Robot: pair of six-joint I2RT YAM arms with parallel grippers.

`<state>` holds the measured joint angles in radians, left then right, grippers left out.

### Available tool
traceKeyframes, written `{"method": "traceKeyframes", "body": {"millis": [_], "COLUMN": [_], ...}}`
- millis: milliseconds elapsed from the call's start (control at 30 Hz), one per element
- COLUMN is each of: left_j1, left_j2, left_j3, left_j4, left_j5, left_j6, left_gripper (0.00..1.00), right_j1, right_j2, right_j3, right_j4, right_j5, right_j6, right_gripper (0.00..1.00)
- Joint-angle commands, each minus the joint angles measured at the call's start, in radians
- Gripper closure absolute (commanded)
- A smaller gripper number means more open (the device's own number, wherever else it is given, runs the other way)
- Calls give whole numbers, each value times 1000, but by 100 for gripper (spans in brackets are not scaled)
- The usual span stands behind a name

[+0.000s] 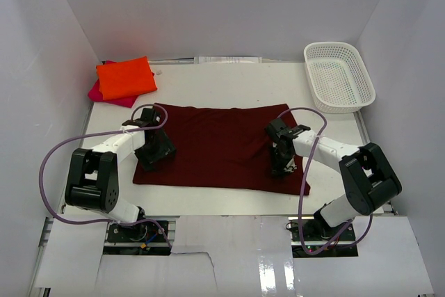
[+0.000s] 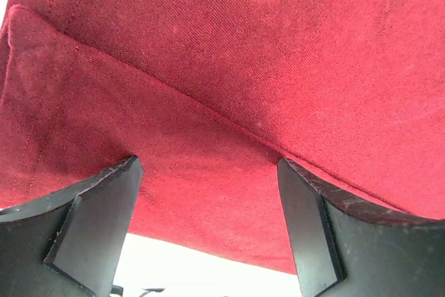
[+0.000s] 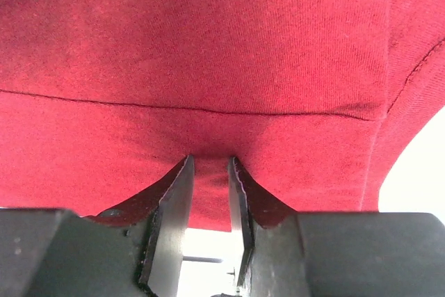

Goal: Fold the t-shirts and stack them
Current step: Fold the flattened tshirt in 1/3 of the way, then grap the side of the flattened tshirt furthest away from the robot with both arms

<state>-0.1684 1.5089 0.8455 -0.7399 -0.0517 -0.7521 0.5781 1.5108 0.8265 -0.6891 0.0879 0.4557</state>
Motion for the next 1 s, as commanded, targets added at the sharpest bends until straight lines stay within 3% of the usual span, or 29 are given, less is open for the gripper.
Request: {"method": "traceKeyframes", "body": {"millis": [0,133,400,500,600,967], "left_j1": [1,0,-3,-14,-57,-209], "left_j2": [-19,-45,-19,-7,10,4], "left_j3": [-8,44,439,516,526,397], "left_j4": [-45,-73,-243,-253,-239,-109], "left_j5": [1,-13,-33,15,85,111], "left_j6": [7,20,94,111,85,-36], "left_gripper": [10,10,9,9,9,9], "right_j1": [0,0,0,0,0,2], "right_j2": [-8,-40,-61,-26,52,342], "right_j3": [-32,60,430,517,575,721], "right_j4": [-104,-148,-270,-242,-205,-158], "right_j5": [61,73,118,90,38,-50], "right_j6": [-5,-15,-78,-110,-123,-138], "right_gripper": [66,66,58,55,55,57]}}
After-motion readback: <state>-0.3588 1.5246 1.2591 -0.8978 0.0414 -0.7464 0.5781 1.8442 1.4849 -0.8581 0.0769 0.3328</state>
